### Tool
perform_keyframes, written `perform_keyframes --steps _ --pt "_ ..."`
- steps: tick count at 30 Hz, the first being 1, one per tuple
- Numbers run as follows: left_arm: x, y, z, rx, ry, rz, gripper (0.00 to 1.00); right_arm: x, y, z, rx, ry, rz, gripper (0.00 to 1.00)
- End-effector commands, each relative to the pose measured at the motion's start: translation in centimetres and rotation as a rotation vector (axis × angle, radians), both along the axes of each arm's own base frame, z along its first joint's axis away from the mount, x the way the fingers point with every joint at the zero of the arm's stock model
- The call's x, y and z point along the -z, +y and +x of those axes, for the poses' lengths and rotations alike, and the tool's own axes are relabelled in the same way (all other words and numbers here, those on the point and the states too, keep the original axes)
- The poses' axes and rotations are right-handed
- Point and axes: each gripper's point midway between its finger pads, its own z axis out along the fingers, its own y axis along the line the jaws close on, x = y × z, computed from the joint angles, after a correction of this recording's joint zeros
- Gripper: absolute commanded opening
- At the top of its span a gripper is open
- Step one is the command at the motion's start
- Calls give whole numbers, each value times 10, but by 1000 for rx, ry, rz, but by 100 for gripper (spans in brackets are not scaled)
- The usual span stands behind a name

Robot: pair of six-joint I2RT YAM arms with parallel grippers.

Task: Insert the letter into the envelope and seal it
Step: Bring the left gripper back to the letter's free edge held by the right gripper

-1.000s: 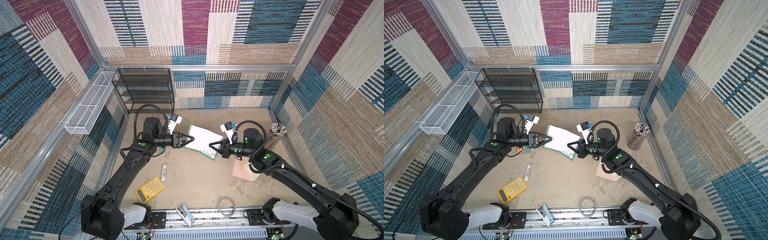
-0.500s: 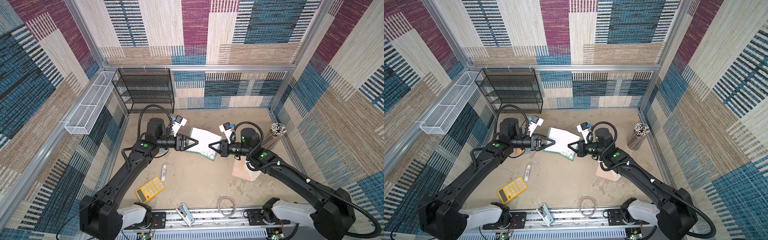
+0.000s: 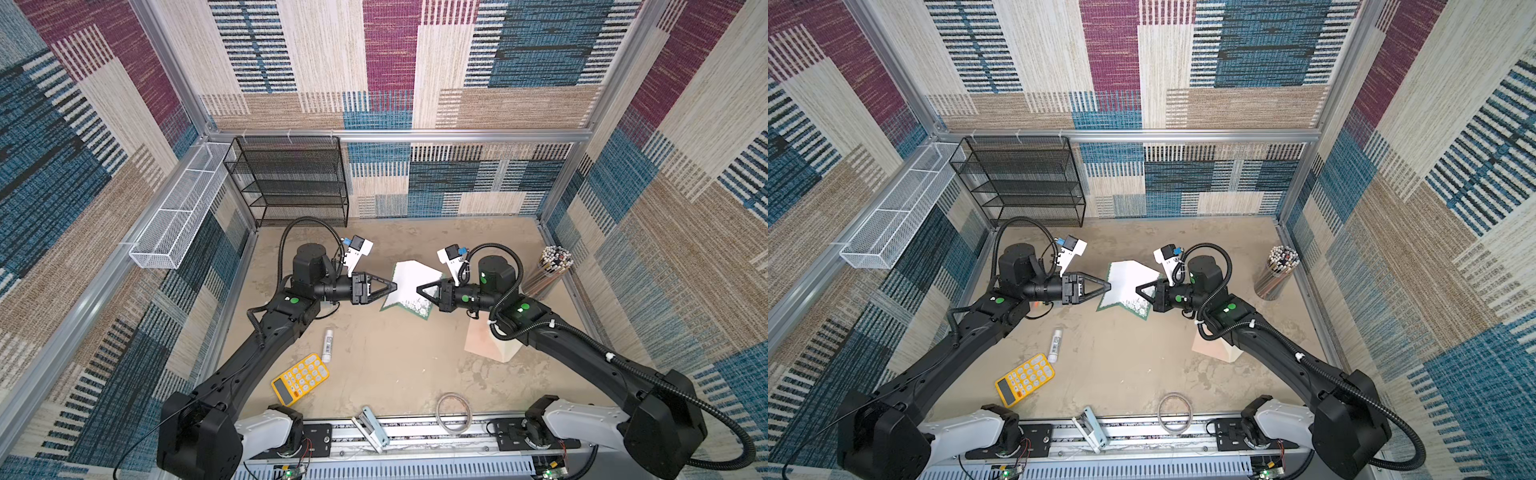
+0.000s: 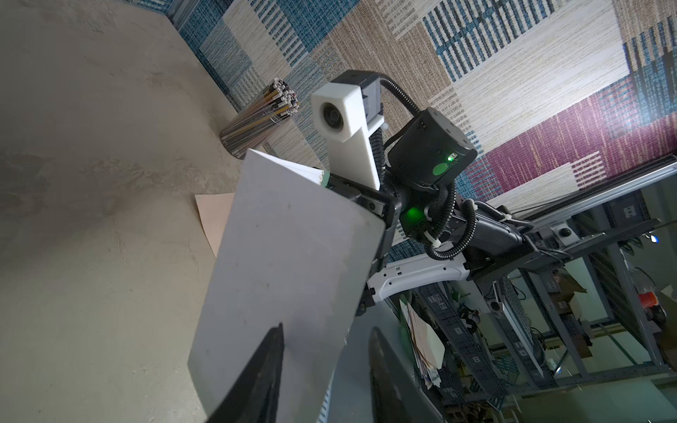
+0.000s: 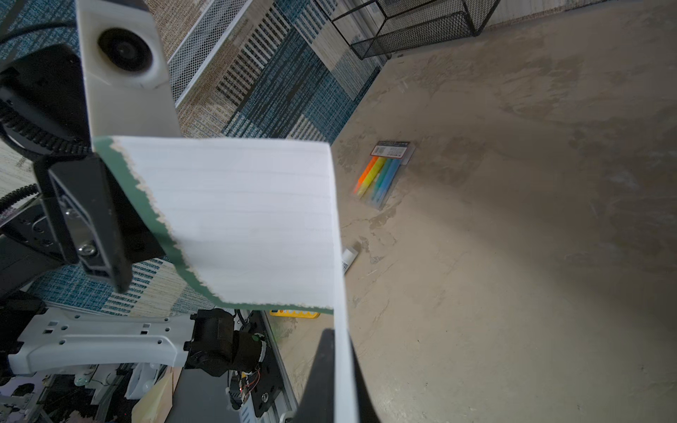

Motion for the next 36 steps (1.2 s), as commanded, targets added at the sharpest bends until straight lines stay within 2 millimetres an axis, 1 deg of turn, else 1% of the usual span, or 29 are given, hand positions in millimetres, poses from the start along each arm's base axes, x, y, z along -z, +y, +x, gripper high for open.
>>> perform_keyframes --steps 1,3,4,6,10,12,14,15,16,18,20,23,24,26,28,30,32,34,36 --pt "-17 -4 0 13 -41 -58 41 -12 3 1 -16 -37 42 0" --pt "-20 -7 -2 23 -46 -64 52 -10 4 0 -19 -30 43 0" --pt "-21 -8 -3 28 -45 -65 54 -9 4 0 -20 -30 46 0" --pt "-23 -11 -4 37 -46 -73 56 -7 5 0 -22 -25 47 0" --pt "-28 -11 -5 33 -51 -96 52 -6 5 0 -22 -24 52 0" --pt "-30 -9 -3 14 -56 -95 48 -7 5 0 -23 -28 52 0" --pt "-28 -6 2 -33 -59 -67 42 -9 5 -1 -29 -33 50 0" --pt "-26 -2 7 -73 -59 -44 39 -10 5 -1 -31 -37 49 0" --pt "-25 3 12 -114 -68 -24 37 -11 5 -1 -32 -43 47 0" --pt "-23 19 24 -206 -66 5 37 -13 4 -3 -35 -52 41 0" --pt "-23 42 38 -310 -60 13 37 -14 3 -5 -38 -61 36 0" --pt "-25 73 51 -434 -61 27 38 -17 0 -9 -41 -78 28 0" --pt "-23 82 55 -472 -61 42 39 -18 -1 -10 -42 -82 27 0" --pt "-19 94 58 -516 -59 69 39 -20 -2 -12 -45 -88 25 0" --pt "-13 101 62 -539 -48 97 38 -22 -2 -15 -56 -92 25 0" --pt "0 105 67 -548 -21 116 37 -24 -2 -19 -71 -96 30 0" --pt "12 104 74 -533 22 107 37 -27 -2 -23 -89 -99 33 0" --pt "22 96 80 -481 86 67 36 -29 -1 -26 -108 -101 35 0" --pt "28 87 86 -420 134 11 34 -31 0 -29 -127 -101 39 0"
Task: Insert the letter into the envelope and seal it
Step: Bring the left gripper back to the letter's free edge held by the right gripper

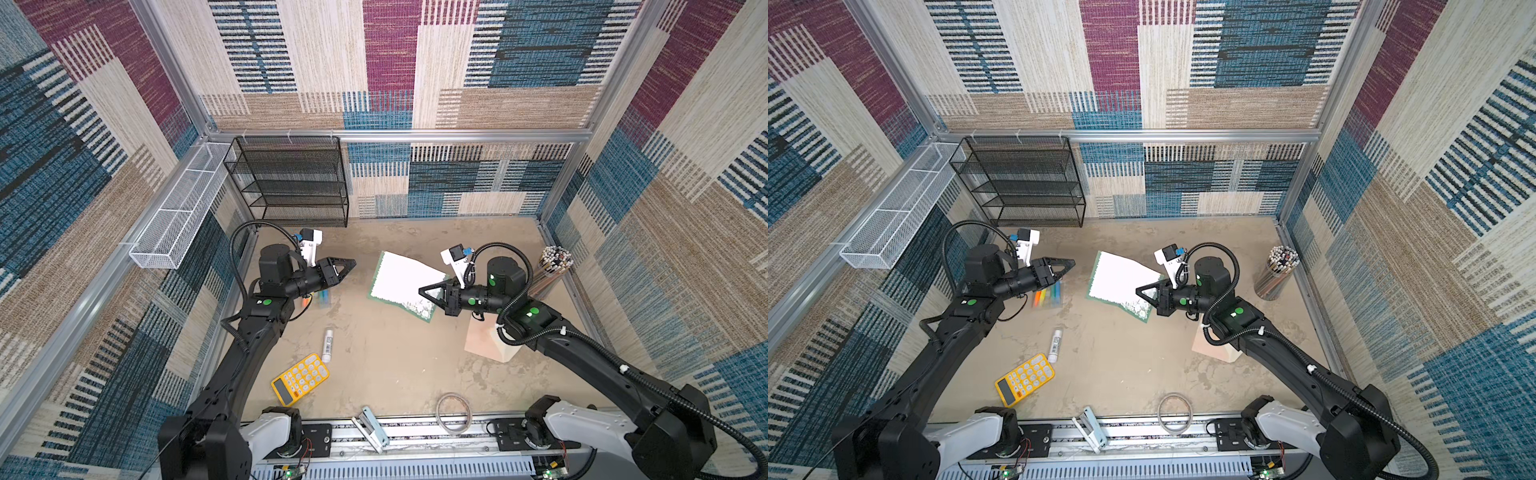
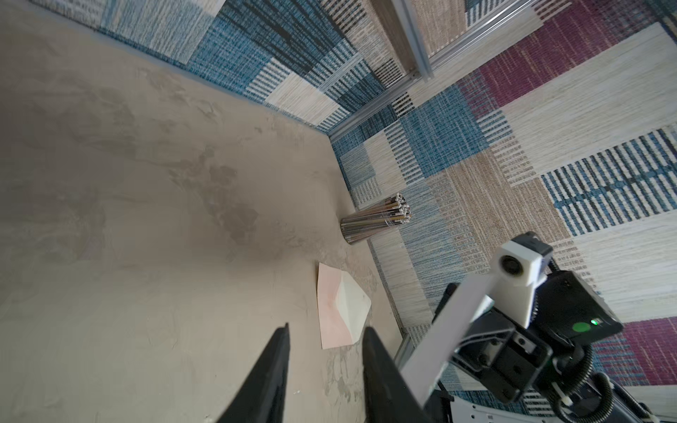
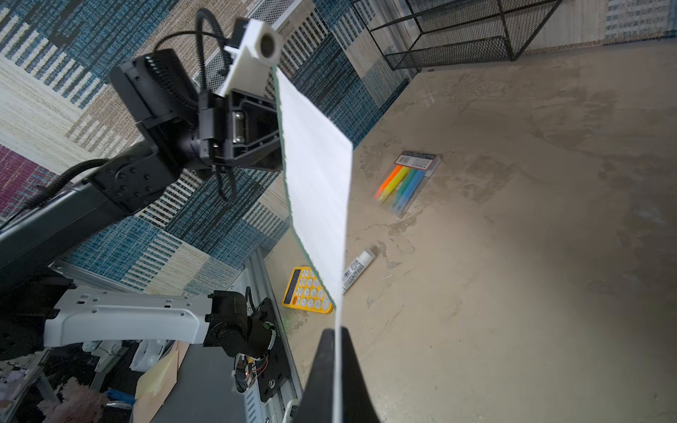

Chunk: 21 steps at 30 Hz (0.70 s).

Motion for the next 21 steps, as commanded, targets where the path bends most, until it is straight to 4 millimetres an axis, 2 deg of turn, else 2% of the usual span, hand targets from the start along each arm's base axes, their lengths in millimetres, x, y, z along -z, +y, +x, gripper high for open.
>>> perform_keyframes --steps 1,4,8,10,15,21 --pt "-7 -18 1 121 19 -133 34 -8 3 -8 -52 -18 12 0" --pt "-14 -33 -6 222 -2 -176 35 -8 3 -8 -50 -16 11 0" --pt "-34 -58 -33 354 -89 -167 42 -7 5 -4 -48 -6 15 0" --pt "-38 -67 -43 401 -101 -169 46 -6 7 -2 -51 2 21 0" --pt "-36 -83 -60 478 -106 -167 54 -7 11 3 -52 6 32 0" --pt "-28 -96 -69 515 -87 -160 59 -8 13 4 -61 12 48 0"
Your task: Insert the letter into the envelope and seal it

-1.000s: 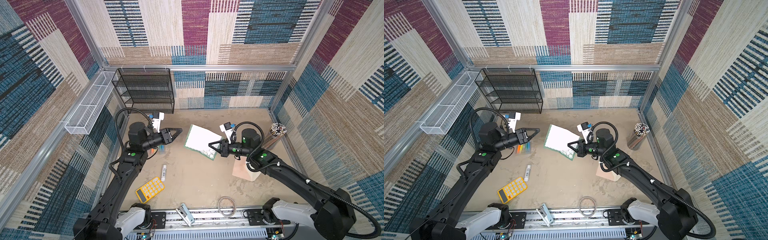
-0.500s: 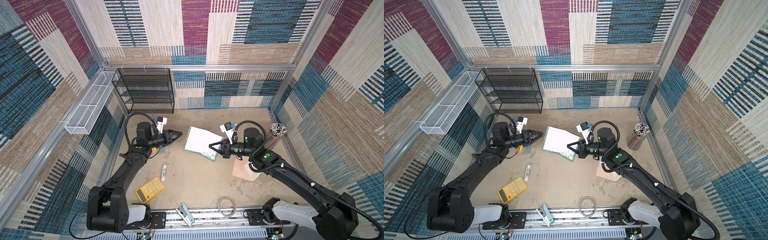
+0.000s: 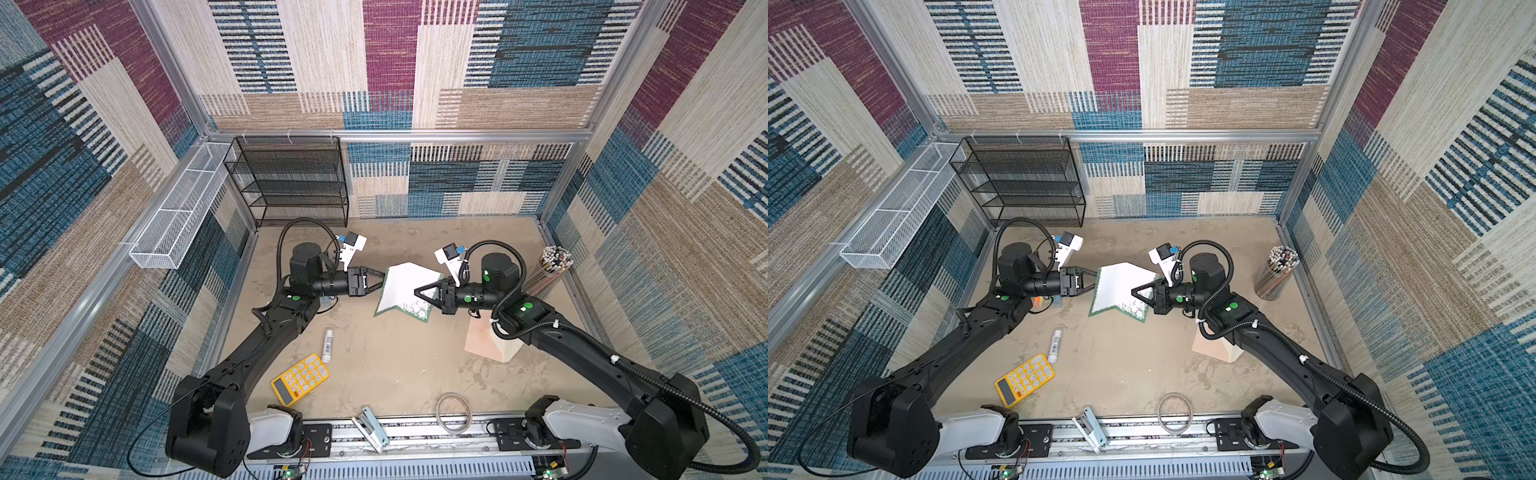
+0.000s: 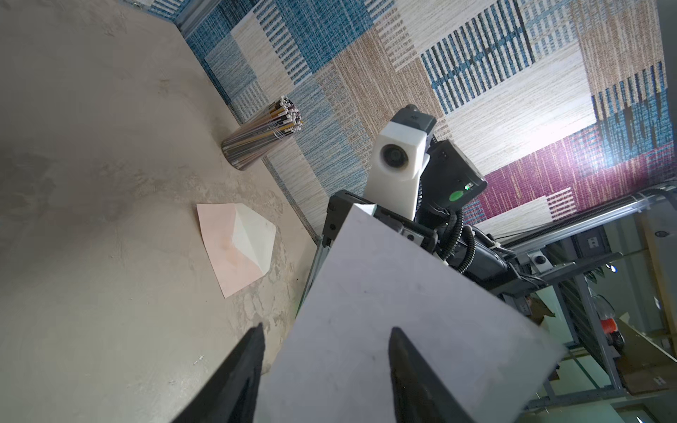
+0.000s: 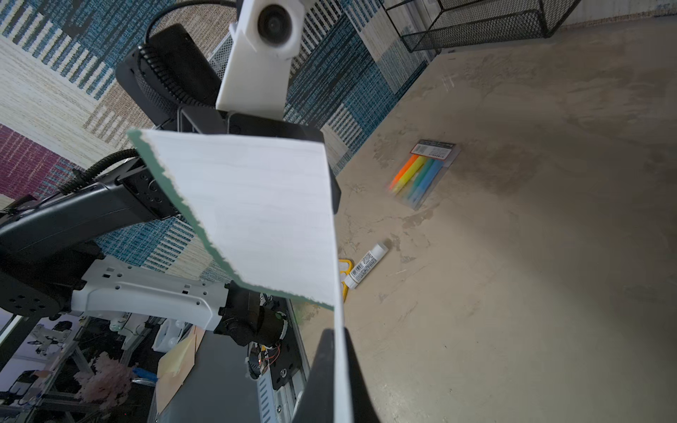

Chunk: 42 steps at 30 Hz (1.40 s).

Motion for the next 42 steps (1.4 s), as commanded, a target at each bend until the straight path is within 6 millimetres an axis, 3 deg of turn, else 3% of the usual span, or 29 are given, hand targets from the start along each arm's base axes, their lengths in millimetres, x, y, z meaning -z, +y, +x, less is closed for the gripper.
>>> perform_keyframes --steps 1,9,18,42 --pt "-2 -8 -7 39 -24 -5 60 -13 3 1 -10 -26 44 0" --pt "0 -20 -8 62 -15 -37 63 -11 5 -1 -25 -12 69 0" --pt "2 -28 -10 82 -12 -43 60 -12 7 -4 -45 -3 83 0" --pt "4 -32 -4 71 -3 -66 27 -3 13 2 -55 44 83 0"
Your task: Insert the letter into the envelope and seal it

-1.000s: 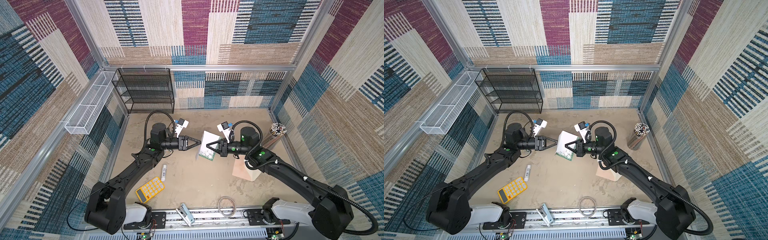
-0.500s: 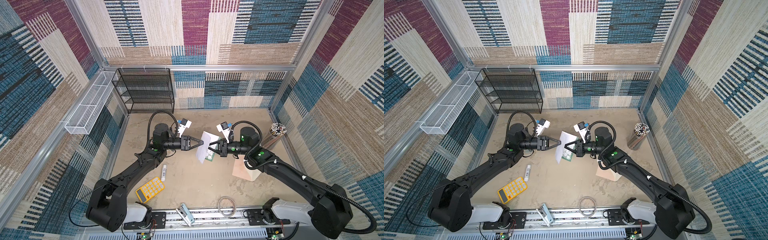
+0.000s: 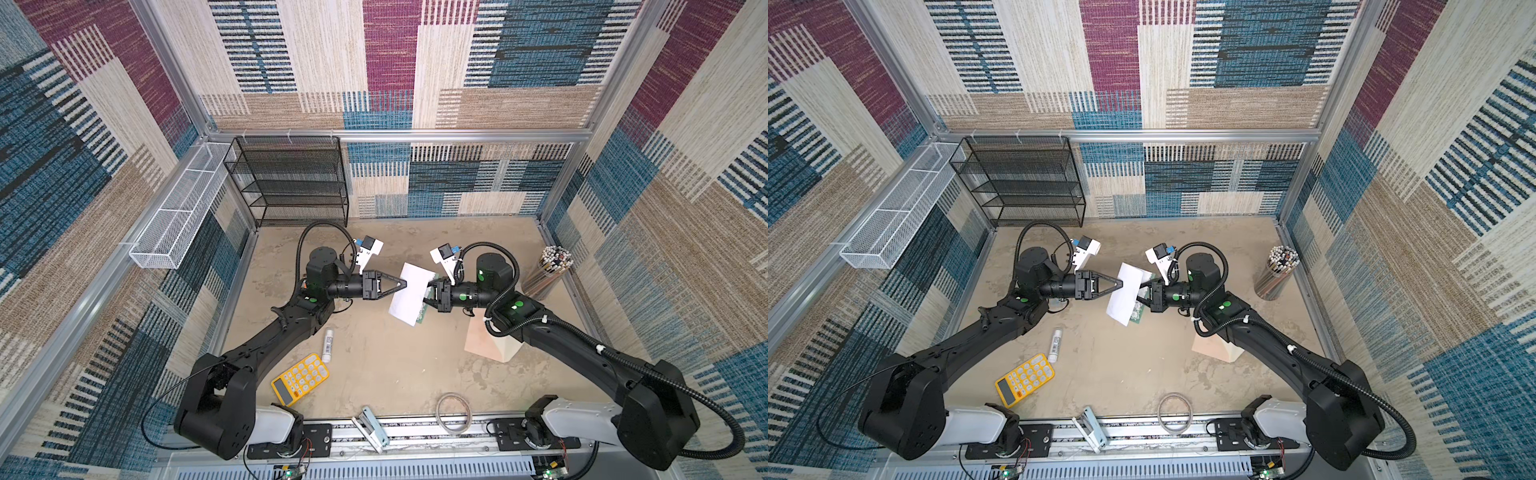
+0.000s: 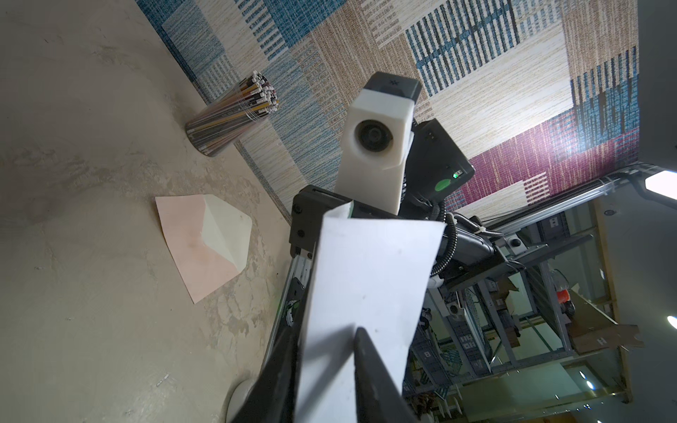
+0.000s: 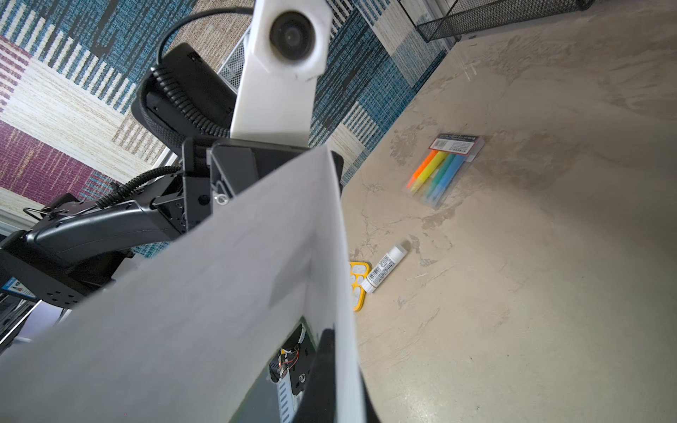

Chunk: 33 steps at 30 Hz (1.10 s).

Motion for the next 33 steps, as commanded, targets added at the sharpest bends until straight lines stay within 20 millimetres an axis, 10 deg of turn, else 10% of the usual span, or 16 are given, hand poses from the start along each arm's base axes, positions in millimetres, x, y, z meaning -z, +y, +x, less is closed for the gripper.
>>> perform_keyframes --steps 1,13,19,24,33 --pt "-5 0 3 -12 -31 -18 25 -9 2 -2 -19 -16 26 0" --pt "-3 1 5 -36 -26 11 0 -4 -2 -1 3 -34 -6 13" --pt "-3 11 10 -142 -85 124 0 7 -19 14 138 -117 -104 54" --pt "5 42 21 -331 -225 379 0 6 -56 33 352 -302 -243 68" --pt "26 60 27 -366 -582 725 0 -44 -68 -15 239 -781 -207 70"
